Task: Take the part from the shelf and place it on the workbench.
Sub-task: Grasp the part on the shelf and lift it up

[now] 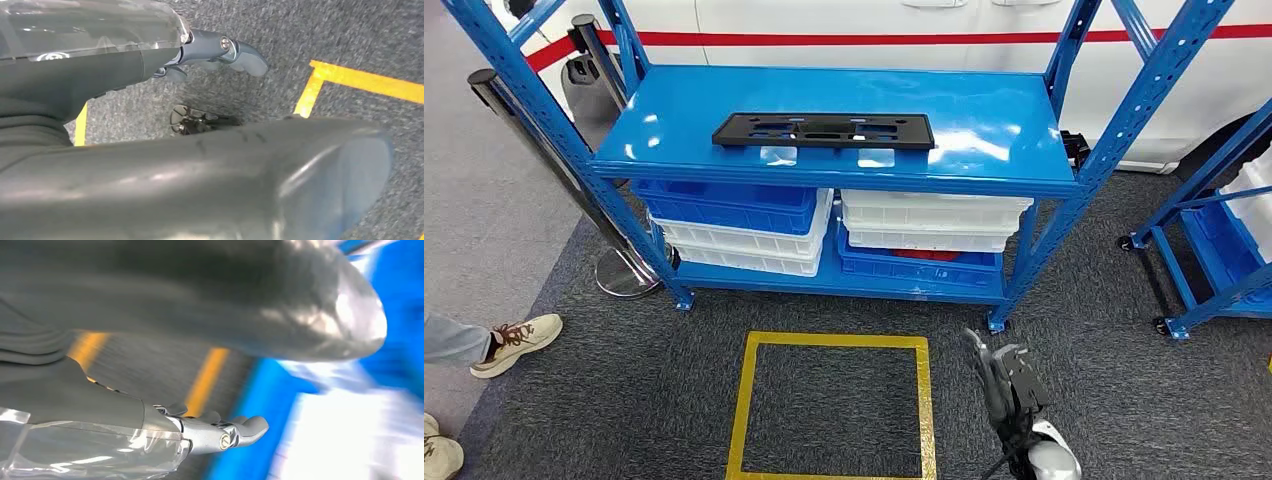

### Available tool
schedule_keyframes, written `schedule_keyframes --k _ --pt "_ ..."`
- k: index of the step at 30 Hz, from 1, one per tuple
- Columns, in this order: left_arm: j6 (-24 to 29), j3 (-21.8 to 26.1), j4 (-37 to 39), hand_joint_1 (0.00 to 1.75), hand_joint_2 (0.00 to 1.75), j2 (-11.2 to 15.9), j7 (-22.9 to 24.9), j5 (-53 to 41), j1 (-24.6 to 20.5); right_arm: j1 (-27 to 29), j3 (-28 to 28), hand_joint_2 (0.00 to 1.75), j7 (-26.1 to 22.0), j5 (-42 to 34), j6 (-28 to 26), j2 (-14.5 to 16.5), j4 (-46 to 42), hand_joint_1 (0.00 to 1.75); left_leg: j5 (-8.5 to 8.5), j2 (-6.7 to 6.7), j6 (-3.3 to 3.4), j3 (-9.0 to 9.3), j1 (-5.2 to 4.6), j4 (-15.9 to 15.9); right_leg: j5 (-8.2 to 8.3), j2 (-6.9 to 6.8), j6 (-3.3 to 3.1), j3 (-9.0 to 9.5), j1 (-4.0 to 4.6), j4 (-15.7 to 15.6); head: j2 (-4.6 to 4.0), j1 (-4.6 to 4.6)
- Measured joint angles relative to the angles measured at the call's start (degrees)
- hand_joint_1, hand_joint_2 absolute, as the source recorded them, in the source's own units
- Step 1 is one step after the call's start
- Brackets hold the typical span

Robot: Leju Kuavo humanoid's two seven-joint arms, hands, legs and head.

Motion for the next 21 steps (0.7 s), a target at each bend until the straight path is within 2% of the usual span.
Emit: schedule_keyframes --k 2,4,6,7,8,10,11,12,13,14,15,17,18,21 --pt "0.07 0.18 0.0 0.0 0.0 0.02 -0.03 0.06 -0.13 -0.23 0.81 0.0 -0.38 -0.57 0.11 -0.14 -1.72 0.0 -0.03 0.25 0.24 0.59 -0.29 -1.48 -0.05 -0.16 0.27 -0.12 0.16 0.1 0.0 0.01" --pt "0.2 0.46 0.03 0.0 0.0 0.03 -0.1 0.16 -0.24 -0.69 2.74 0.0 -1.17 -1.75 0.41 -0.36 -5.31 0.0 0.0 0.4 0.6 1.09 -0.72 -2.92 0.01 -0.37 0.81 -0.31 0.16 0.08 0.0 0.02" --pt "0.37 0.71 0.11 0.0 0.0 -0.01 -0.17 0.22 -0.21 -1.2 4.88 0.0 -2.01 -2.99 0.83 -0.62 -9.08 0.0 0.38 0.26 1.04 1.23 -0.58 -3.43 -0.14 -0.25 1.43 -0.42 0.01 0.24 0.0 0.03" --pt "0.49 0.84 0.18 0.0 0.0 -0.07 -0.22 0.26 -0.24 -1.48 5.94 0.0 -2.49 -3.66 1.03 -0.8 -11.07 0.0 0.6 0.24 1.32 1.37 -0.45 -3.77 -0.83 -0.05 1.71 -0.81 -0.02 1.16 0.0 0.03" --pt "0.6 0.97 0.24 0.0 0.0 -0.13 -0.27 0.3 -0.34 -1.75 6.88 0.0 -2.89 -4.32 1.18 -1.03 -12.91 0.0 0.79 0.22 1.57 1.5 -0.3 -4.08 -2.08 0.2 1.95 -1.7 -0.03 3.15 0.0 0.05" --pt "0.77 1.27 0.38 0.0 0.0 -0.21 -0.4 0.4 -0.59 -2.12 8.66 0.0 -3.74 -5.71 1.54 -1.55 -16.44 0.0 0.84 0.08 1.86 1.53 -0.35 -4.16 -5.41 0.54 2.24 -4.97 -0.13 9.88 -0.01 0.08" --pt "0.82 1.46 0.47 0.0 0.0 -0.22 -0.46 0.47 -0.67 -2.21 9.49 0.0 -4.1 -6.39 1.76 -1.84 -18.08 0.0 0.82 -0.05 1.91 1.53 -0.38 -4.12 -6.51 0.6 2.35 -6.6 -0.17 13.08 -0.01 0.09" --pt "0.87 1.67 0.6 0.0 0.0 -0.25 -0.51 0.56 -0.71 -2.28 10.43 0.0 -4.54 -7.1 2.02 -2.16 -19.81 0.0 0.77 -0.19 1.93 1.54 -0.41 -4.04 -6.58 0.62 2.42 -7.6 -0.22 14.8 -0.01 0.08" --pt "0.91 1.86 0.73 0.0 0.0 -0.28 -0.55 0.65 -0.73 -2.4 11.44 0.0 -4.94 -7.79 2.24 -2.46 -21.6 0.0 0.7 -0.31 1.9 1.56 -0.42 -3.93 -5.57 0.64 2.44 -7.64 -0.27 14.47 0.0 0.09" --pt "0.93 2.05 0.85 0.0 0.0 -0.34 -0.57 0.72 -0.75 -2.61 12.48 0.0 -5.34 -8.44 2.47 -2.76 -23.36 0.0 0.58 -0.41 1.83 1.6 -0.42 -3.77 -3.65 0.65 2.39 -6.64 -0.33 12.03 0.0 0.09" --pt "0.97 2.22 0.94 0.0 0.0 -0.42 -0.6 0.78 -0.78 -2.91 13.57 0.0 -5.79 -9.15 2.71 -3.06 -25.24 0.0 0.42 -0.49 1.71 1.62 -0.41 -3.58 -1.47 0.71 2.27 -5.04 -0.38 8.32 0.0 0.09" --pt "1.08 2.6 1.13 0.0 0.0 -0.54 -0.68 0.85 -1.0 -3.66 15.68 0.0 -6.69 -10.62 3.26 -3.54 -28.99 0.0 0.09 -0.64 1.25 1.43 -0.62 -3.16 0.88 0.9 1.9 -2.32 -0.26 2.12 0.0 0.07" --pt "1.14 2.77 1.2 0.0 0.0 -0.57 -0.73 0.89 -1.09 -3.96 16.63 0.0 -7.15 -11.36 3.52 -3.71 -30.78 0.0 0.0 -0.69 0.99 1.31 -0.68 -3.05 1.05 0.98 1.69 -1.78 -0.15 0.74 0.0 0.04" --pt "1.51 3.38 1.36 0.0 0.0 -0.59 -0.85 0.96 -1.21 -4.57 19.15 0.0 -8.49 -13.54 4.33 -4.13 -36.07 0.0 -0.21 -0.71 0.11 1.24 -0.59 -2.99 1.03 0.98 0.88 -1.6 -0.15 0.09 0.0 0.02"
